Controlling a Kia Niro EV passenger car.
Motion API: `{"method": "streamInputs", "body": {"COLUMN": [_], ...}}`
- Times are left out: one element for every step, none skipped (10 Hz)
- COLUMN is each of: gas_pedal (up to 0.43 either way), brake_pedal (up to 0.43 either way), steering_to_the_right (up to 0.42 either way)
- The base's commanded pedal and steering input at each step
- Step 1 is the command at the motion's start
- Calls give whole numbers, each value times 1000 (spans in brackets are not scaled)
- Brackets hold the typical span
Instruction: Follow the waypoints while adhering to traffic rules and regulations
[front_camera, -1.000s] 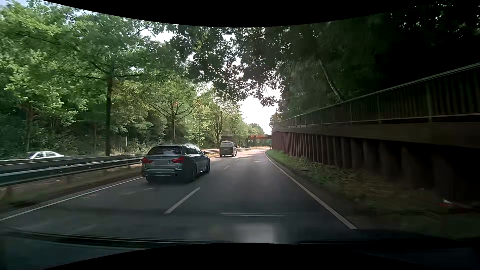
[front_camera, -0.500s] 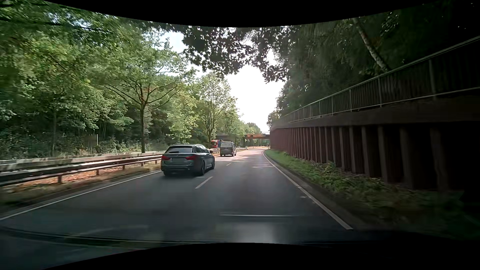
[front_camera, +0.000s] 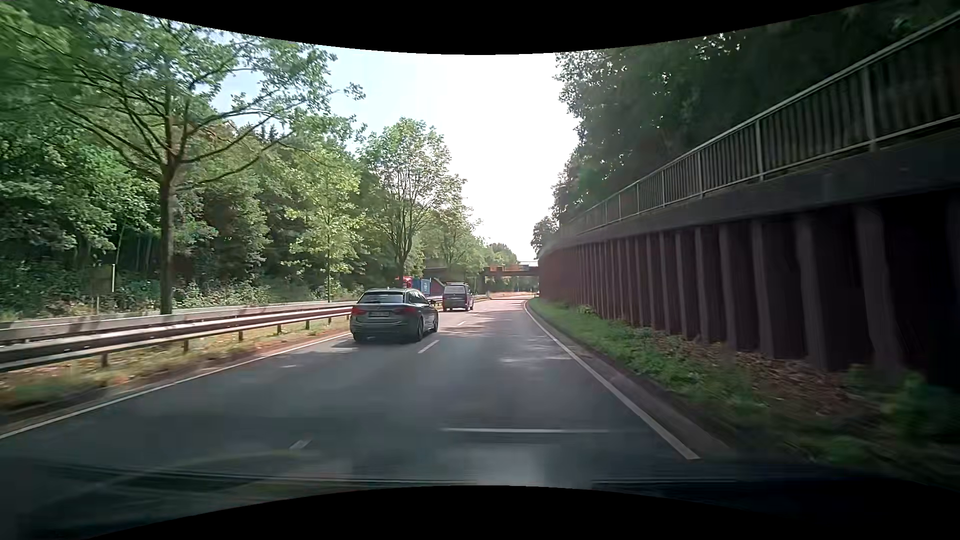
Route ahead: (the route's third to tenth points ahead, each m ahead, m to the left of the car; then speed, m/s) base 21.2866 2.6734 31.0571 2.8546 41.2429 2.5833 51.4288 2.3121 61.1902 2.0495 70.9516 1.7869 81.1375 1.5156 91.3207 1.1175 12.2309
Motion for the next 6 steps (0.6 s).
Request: {"method": "streamInputs", "body": {"gas_pedal": [138, 138, 138, 138, 138, 138], "brake_pedal": [0, 0, 0, 0, 0, 0], "steering_to_the_right": [3, 4, 3, 3, 4, 4]}}
